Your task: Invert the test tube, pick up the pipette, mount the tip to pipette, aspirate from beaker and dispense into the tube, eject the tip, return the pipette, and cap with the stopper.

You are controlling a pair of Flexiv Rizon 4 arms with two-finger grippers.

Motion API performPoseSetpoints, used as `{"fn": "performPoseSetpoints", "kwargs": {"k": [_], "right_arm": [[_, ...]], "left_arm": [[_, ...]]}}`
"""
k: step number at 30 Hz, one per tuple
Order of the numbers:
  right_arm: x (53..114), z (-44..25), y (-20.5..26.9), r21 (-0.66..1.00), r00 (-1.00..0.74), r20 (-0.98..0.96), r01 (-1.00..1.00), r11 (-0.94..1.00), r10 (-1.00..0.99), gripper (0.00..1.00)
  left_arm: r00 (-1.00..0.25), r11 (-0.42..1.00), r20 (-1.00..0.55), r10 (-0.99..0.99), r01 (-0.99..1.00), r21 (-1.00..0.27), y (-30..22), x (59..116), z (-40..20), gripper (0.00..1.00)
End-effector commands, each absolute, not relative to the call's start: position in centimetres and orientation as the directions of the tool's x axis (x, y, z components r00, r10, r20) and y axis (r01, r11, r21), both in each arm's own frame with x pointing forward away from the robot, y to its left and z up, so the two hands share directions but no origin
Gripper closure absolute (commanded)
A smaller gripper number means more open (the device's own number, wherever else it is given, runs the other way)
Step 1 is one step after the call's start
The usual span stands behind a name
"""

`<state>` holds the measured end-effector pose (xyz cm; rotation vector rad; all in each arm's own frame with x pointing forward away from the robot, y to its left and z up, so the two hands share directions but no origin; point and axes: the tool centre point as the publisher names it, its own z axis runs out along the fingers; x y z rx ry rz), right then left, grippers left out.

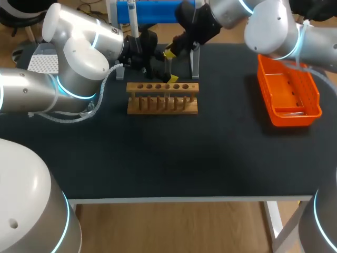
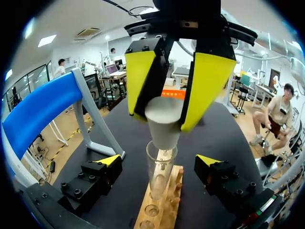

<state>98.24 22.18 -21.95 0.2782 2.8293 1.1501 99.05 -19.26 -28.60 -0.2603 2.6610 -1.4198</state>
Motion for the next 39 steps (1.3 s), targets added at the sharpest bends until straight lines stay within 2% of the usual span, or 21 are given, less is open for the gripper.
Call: {"fn": "performPoseSetpoints", "kwargs": {"k": [1, 39], "right_arm": [[98.3, -21.8, 22.3, 0.696, -0.981, 0.0, 0.138, 0.705, 0.192, 1.0], [97.9, -23.9, 22.2, 0.664, -0.982, 0.01, 0.147, 0.733, 0.188, 1.0]], "left_arm": [[-0.979, 0.549, -0.017, -0.202, -0.099, -0.83, -19.3, 99.2, -28.6, 0.0], [-0.979, 0.549, -0.017, -0.202, -0.099, -0.83, -19.3, 99.2, -28.6, 0.0]]}}
